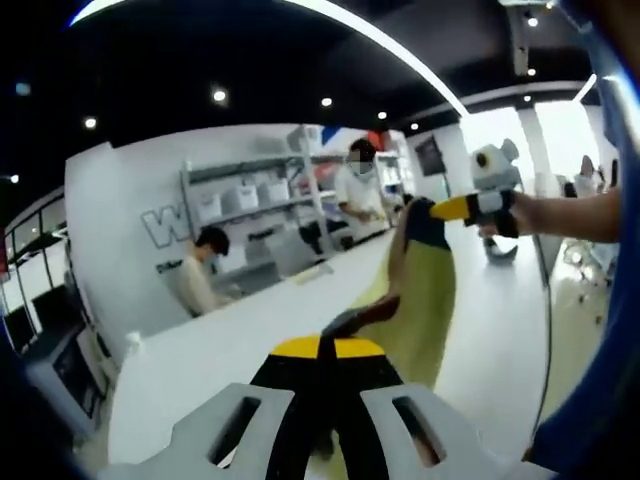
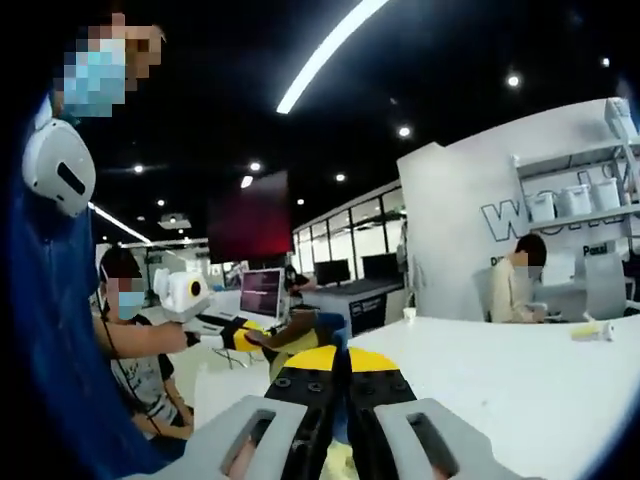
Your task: Fold the garment on the visible template until the final outline fits inside the template.
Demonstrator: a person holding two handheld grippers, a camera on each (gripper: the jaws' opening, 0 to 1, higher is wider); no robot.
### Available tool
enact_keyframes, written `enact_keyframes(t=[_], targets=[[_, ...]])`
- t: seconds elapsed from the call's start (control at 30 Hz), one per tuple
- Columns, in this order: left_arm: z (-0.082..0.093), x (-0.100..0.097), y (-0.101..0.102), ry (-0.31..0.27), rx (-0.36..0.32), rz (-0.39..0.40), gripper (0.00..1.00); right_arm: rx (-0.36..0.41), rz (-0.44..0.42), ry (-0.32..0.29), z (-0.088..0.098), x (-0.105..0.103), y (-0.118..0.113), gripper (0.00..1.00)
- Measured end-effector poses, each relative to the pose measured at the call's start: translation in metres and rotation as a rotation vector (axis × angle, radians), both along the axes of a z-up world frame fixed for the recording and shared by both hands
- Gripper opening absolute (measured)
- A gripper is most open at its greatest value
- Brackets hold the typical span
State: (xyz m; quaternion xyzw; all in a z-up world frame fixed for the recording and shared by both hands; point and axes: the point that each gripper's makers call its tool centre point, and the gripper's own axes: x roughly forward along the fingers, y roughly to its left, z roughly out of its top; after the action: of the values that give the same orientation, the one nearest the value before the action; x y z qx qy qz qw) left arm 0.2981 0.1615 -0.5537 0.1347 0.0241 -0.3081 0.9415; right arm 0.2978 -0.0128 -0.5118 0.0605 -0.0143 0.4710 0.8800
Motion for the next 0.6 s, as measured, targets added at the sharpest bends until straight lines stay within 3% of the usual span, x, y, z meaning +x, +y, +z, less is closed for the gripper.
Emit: enact_keyframes(t=[0.03, 0.07, 0.17, 0.2, 0.27, 0.47, 0.6], targets=[[0.004, 0.000, 0.000, -0.006, 0.000, -0.002, 0.00, 0.003, -0.004, -0.006, 0.004, 0.000, 0.000, 0.00], [0.025, 0.000, -0.003, -0.028, -0.008, -0.007, 0.00, 0.010, -0.019, -0.040, 0.019, 0.002, -0.001, 0.00], [0.057, 0.001, -0.007, -0.074, -0.011, -0.022, 0.00, 0.024, -0.038, -0.112, 0.053, -0.001, -0.001, 0.00], [0.061, 0.002, -0.006, -0.080, -0.010, -0.023, 0.00, 0.025, -0.039, -0.127, 0.061, -0.003, -0.001, 0.00], [0.091, 0.001, -0.009, -0.134, 0.000, -0.031, 0.00, 0.025, -0.046, -0.170, 0.082, -0.007, -0.002, 0.00], [0.141, -0.011, -0.016, -0.215, -0.010, -0.048, 0.00, 0.011, -0.051, -0.264, 0.128, -0.024, -0.007, 0.00], [0.165, -0.024, -0.020, -0.257, -0.008, -0.064, 0.00, 0.024, -0.048, -0.282, 0.147, -0.036, -0.011, 0.00]])
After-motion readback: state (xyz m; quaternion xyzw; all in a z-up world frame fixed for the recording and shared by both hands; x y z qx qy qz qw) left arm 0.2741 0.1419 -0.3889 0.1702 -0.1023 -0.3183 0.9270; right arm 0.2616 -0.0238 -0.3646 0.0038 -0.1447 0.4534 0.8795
